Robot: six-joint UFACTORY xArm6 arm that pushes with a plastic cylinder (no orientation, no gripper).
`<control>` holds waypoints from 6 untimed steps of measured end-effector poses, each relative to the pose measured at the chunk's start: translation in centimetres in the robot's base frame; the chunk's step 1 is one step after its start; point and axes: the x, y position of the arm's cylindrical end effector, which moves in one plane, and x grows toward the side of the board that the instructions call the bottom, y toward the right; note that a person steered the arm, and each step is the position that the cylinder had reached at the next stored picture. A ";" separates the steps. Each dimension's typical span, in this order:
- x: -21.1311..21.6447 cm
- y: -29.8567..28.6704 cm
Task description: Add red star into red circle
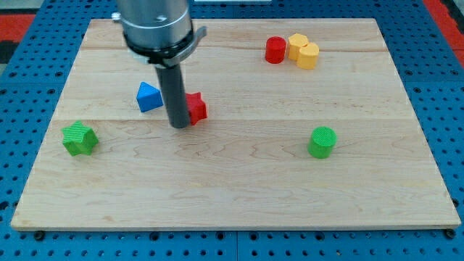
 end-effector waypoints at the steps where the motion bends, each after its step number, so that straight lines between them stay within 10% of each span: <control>1: -1.9 3.3; 6: -13.7 4.6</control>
